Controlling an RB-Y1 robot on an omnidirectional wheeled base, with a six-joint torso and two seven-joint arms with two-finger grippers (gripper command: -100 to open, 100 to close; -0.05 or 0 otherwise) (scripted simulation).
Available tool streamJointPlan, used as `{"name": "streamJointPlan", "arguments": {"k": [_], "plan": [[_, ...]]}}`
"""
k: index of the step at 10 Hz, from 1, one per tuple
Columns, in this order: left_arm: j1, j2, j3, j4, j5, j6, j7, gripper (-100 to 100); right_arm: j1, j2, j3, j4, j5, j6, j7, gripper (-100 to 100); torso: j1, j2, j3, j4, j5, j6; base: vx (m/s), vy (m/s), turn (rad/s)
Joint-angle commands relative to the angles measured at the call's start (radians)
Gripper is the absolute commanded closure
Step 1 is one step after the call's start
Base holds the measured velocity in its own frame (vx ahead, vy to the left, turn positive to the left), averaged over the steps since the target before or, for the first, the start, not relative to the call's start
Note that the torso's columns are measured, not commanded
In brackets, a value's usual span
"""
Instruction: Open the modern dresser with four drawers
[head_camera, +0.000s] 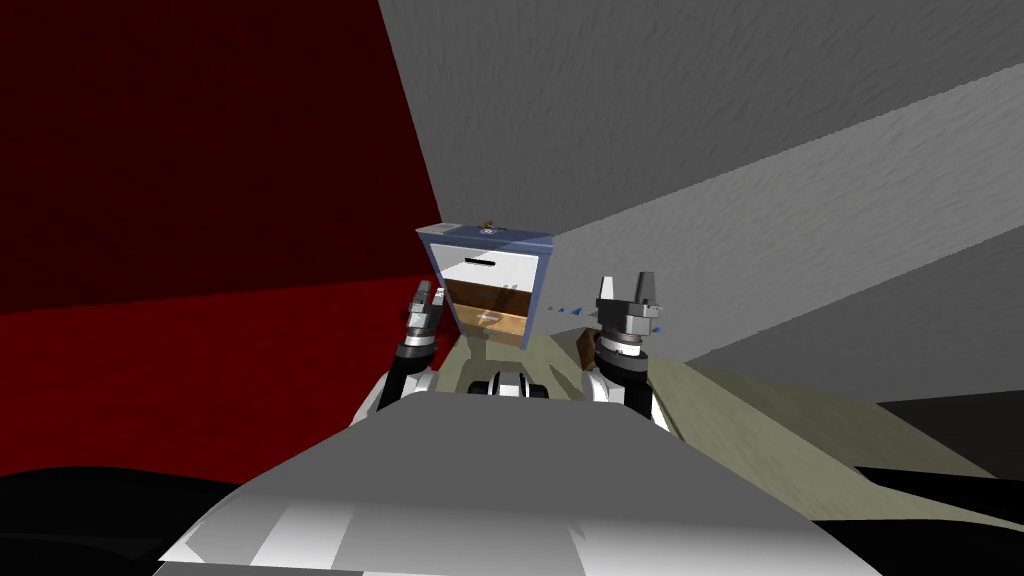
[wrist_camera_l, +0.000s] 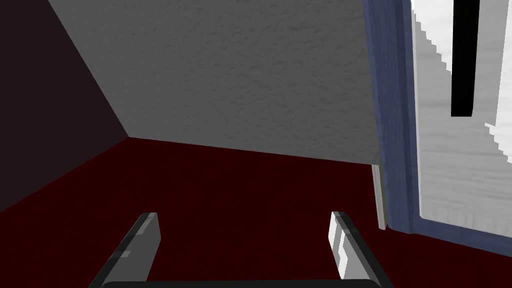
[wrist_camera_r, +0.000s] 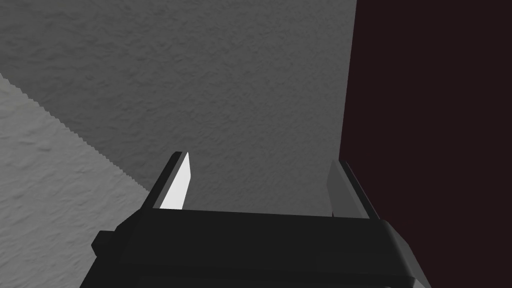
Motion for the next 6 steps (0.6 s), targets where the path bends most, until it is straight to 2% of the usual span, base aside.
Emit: {"name": "streamJointPlan", "arguments": {"k": [1, 6], "plan": [[-0.012, 0.005, -0.001, 0.064, -0.007, -0.019, -0.007, -100, 0.000, 0.000, 0.000, 0.000, 0.000, 0.000, 0.000, 0, 0.001, 0.002, 0.001, 0.000, 0.000, 0.000, 0.053, 0.005, -0.033], [-0.029, 0.012, -0.005, 0.209, -0.023, -0.070, -0.024, -100, 0.000, 0.000, 0.000, 0.000, 0.000, 0.000, 0.000, 0, 0.000, 0.001, 0.001, 0.000, 0.000, 0.000, 0.088, -0.011, -0.046]]}}
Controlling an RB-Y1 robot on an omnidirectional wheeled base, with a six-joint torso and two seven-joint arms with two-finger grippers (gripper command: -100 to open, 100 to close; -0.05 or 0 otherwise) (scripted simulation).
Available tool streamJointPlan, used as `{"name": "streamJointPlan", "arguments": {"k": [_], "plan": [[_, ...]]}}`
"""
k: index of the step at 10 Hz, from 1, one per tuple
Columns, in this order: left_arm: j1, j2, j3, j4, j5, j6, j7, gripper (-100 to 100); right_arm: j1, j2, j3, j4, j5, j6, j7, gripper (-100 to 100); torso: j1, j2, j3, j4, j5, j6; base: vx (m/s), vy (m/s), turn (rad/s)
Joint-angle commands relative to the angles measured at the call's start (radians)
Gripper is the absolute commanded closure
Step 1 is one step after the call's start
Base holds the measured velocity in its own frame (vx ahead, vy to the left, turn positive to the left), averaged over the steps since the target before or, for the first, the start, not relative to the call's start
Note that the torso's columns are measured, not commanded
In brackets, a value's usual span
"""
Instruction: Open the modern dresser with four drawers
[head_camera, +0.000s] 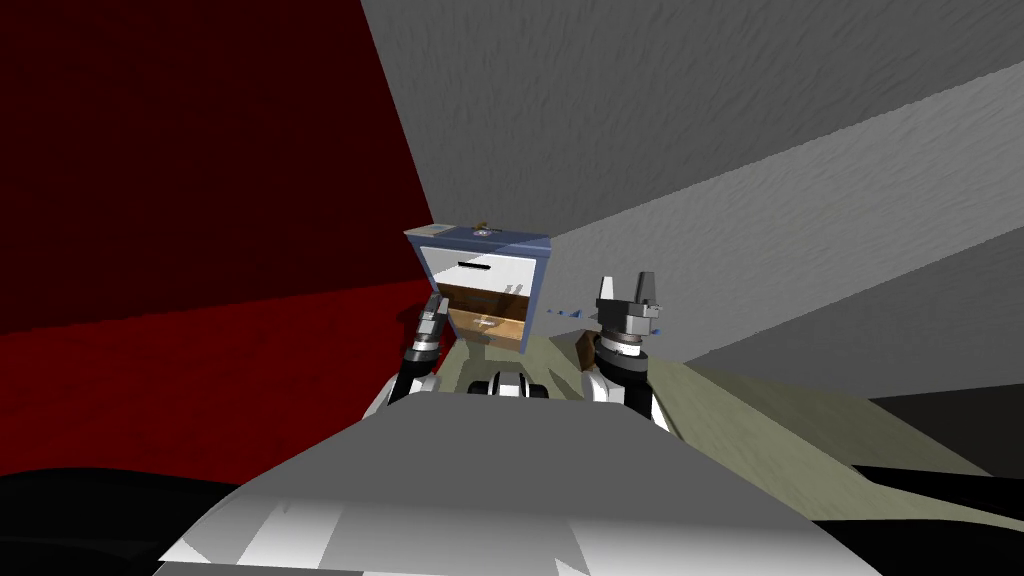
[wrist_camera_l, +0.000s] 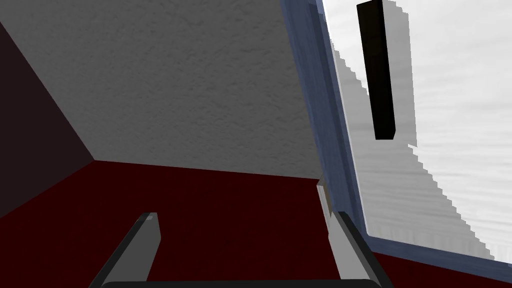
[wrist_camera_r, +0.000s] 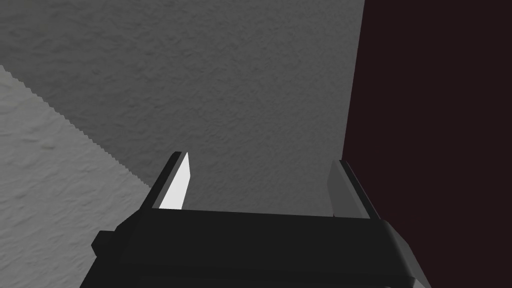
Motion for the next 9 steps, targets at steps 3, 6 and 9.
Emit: {"name": "streamJointPlan", "arguments": {"k": [3, 6, 9], "plan": [[-0.017, 0.001, -0.001, 0.110, -0.011, -0.028, -0.011, -100, 0.000, 0.000, 0.000, 0.000, 0.000, 0.000, 0.000, 0, 0.001, 0.000, 0.000, 0.000, 0.000, 0.000, 0.068, -0.006, -0.027], [-0.026, 0.000, -0.003, 0.198, -0.020, -0.056, -0.021, -100, 0.000, 0.000, 0.000, 0.000, 0.000, 0.000, 0.000, 0, 0.000, 0.000, 0.000, 0.000, 0.000, 0.000, 0.061, -0.007, -0.037], [-0.036, -0.003, -0.005, 0.275, -0.030, -0.085, -0.030, -100, 0.000, 0.000, 0.000, 0.000, 0.000, 0.000, 0.000, 0, 0.000, -0.001, -0.001, 0.000, 0.000, 0.000, 0.084, -0.011, -0.042]]}}
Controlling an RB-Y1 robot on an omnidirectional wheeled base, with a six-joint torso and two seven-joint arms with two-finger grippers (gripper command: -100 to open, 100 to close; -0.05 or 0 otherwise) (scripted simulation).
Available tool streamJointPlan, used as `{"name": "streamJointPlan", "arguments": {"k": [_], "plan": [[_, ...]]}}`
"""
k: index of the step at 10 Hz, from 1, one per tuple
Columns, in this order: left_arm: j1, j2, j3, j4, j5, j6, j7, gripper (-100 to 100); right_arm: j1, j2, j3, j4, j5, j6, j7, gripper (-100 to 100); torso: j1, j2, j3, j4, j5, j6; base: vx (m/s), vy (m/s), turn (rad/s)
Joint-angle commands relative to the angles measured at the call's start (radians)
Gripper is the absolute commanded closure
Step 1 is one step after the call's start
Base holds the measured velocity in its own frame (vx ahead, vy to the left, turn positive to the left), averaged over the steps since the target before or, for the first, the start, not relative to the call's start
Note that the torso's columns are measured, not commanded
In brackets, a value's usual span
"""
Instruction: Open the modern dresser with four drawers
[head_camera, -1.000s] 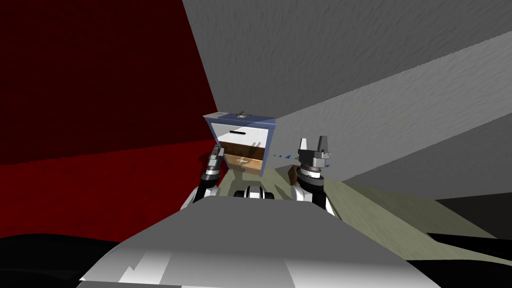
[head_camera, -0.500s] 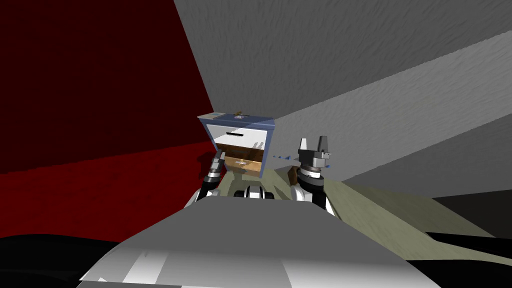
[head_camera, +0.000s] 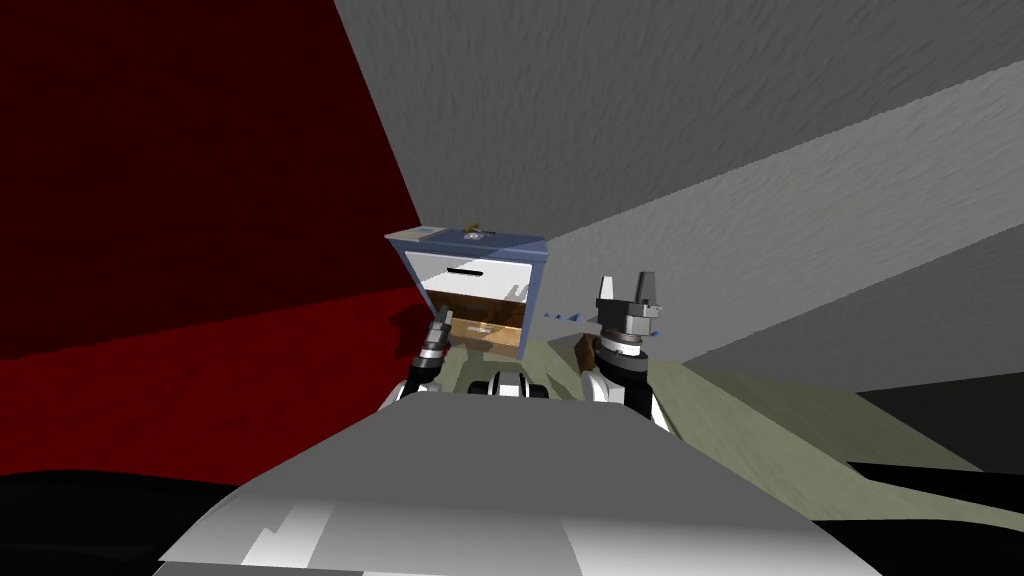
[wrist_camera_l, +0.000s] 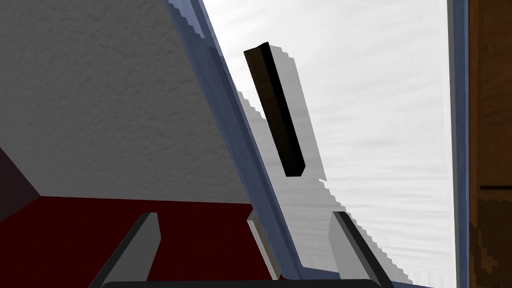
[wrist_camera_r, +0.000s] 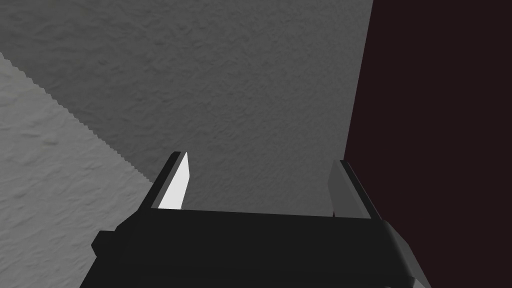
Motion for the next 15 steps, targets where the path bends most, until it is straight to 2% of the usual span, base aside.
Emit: {"name": "streamJointPlan", "arguments": {"k": [1, 7, 8, 15], "plan": [[-0.006, -0.006, -0.004, 0.066, -0.009, -0.019, -0.010, -100, 0.000, 0.000, 0.000, 0.000, 0.000, 0.000, 0.000, 0, 0.000, -0.002, -0.001, -0.001, 0.000, 0.000, 0.088, -0.002, -0.025], [-0.026, -0.019, -0.008, 0.236, -0.027, -0.074, -0.028, -100, 0.000, 0.000, 0.000, 0.000, 0.000, 0.000, 0.000, 0, 0.001, 0.001, 0.000, 0.000, 0.000, 0.000, 0.076, -0.008, -0.039], [-0.026, -0.019, -0.008, 0.243, -0.027, -0.074, -0.028, -100, 0.000, 0.000, 0.000, 0.000, 0.000, 0.000, 0.000, 0, 0.001, 0.001, 0.001, 0.000, 0.000, 0.000, 0.050, 0.000, -0.018], [-0.051, -0.045, -0.012, 0.468, -0.050, -0.142, -0.051, -100, 0.000, 0.000, 0.000, 0.000, 0.000, 0.000, 0.000, 0, 0.000, 0.002, 0.001, 0.001, 0.000, 0.000, 0.083, -0.006, -0.043]]}}
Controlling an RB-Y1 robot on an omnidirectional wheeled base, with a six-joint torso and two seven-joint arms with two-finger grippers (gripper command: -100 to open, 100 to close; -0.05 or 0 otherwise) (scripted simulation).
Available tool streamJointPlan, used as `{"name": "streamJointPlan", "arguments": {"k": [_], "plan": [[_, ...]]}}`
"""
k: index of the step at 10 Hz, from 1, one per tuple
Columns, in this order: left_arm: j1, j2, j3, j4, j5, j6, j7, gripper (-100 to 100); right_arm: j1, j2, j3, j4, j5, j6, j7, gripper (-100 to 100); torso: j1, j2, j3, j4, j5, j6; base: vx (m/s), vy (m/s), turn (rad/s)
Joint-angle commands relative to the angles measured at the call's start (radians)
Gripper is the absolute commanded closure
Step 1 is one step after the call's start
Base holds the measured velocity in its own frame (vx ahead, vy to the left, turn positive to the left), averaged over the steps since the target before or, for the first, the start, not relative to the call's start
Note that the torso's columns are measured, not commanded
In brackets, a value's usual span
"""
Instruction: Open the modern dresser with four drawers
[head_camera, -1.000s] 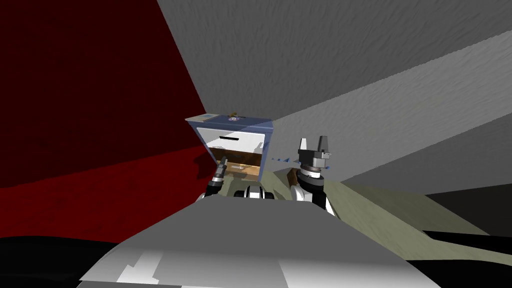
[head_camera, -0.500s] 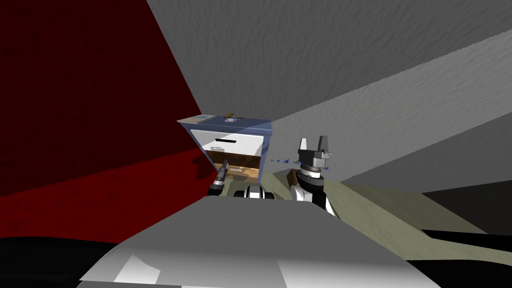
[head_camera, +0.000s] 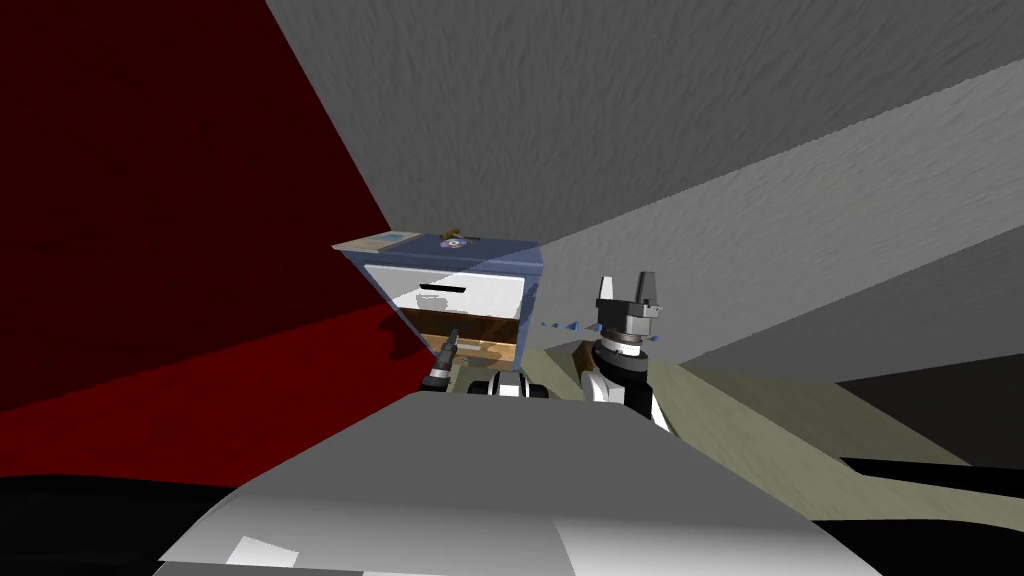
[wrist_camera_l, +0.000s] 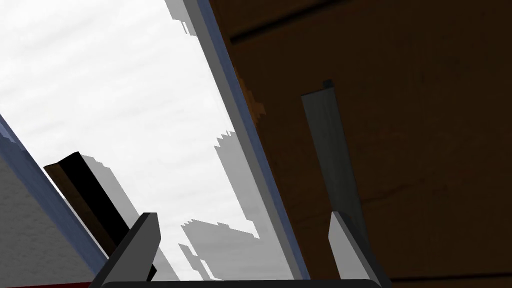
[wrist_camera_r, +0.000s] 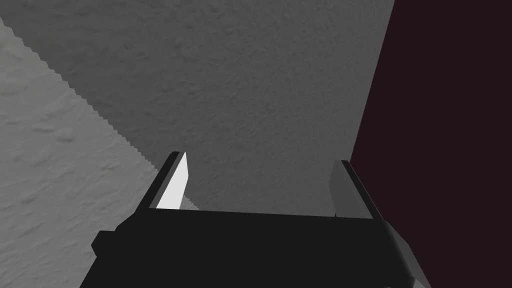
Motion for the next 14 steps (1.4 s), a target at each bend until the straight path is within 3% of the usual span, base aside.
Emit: {"name": "streamJointPlan", "arguments": {"k": [1, 6, 7, 8, 12, 13, 14], "plan": [[-0.006, -0.013, -0.002, 0.080, -0.009, -0.024, -0.008, -100, 0.000, 0.000, 0.000, 0.000, 0.000, 0.000, 0.000, 0, 0.000, -0.001, -0.001, 0.000, 0.000, 0.000, 0.079, 0.002, -0.047], [-0.020, -0.059, -0.004, 0.208, -0.021, -0.061, -0.020, -100, 0.000, 0.000, 0.000, 0.000, 0.000, 0.000, 0.000, 0, 0.000, 0.000, 0.000, 0.000, 0.000, 0.000, 0.077, 0.000, -0.035], [-0.023, -0.084, -0.005, 0.234, -0.024, -0.069, -0.023, -100, 0.000, 0.000, 0.000, 0.000, 0.000, 0.000, 0.000, 0, -0.001, 0.000, 0.000, 0.000, 0.000, 0.000, 0.062, -0.002, -0.033], [-0.024, -0.074, -0.005, 0.220, -0.023, -0.061, -0.024, -100, 0.000, 0.000, 0.000, 0.000, 0.000, 0.000, 0.000, 0, 0.000, 0.000, 0.000, 0.000, 0.000, 0.000, 0.030, -0.001, -0.007], [-0.119, -0.037, 0.071, 0.250, 0.001, 0.002, 0.018, -100, 0.000, 0.000, 0.000, 0.000, 0.000, 0.000, 0.000, 0, -0.002, 0.001, 0.001, 0.000, -0.001, 0.000, -0.043, -0.057, -0.137], [-0.108, -0.047, 0.060, 0.251, -0.003, -0.012, 0.007, -100, 0.000, 0.000, 0.000, 0.000, 0.000, 0.000, 0.000, 0, -0.001, 0.000, 0.000, 0.000, 0.000, 0.000, -0.027, -0.033, -0.019], [-0.081, -0.053, 0.040, 0.239, -0.008, -0.024, 0.001, 100, 0.000, 0.000, 0.000, 0.000, 0.000, 0.000, 0.000, 0, 0.002, -0.002, -0.001, -0.001, 0.000, -0.001, 0.020, 0.030, 0.199]]}}
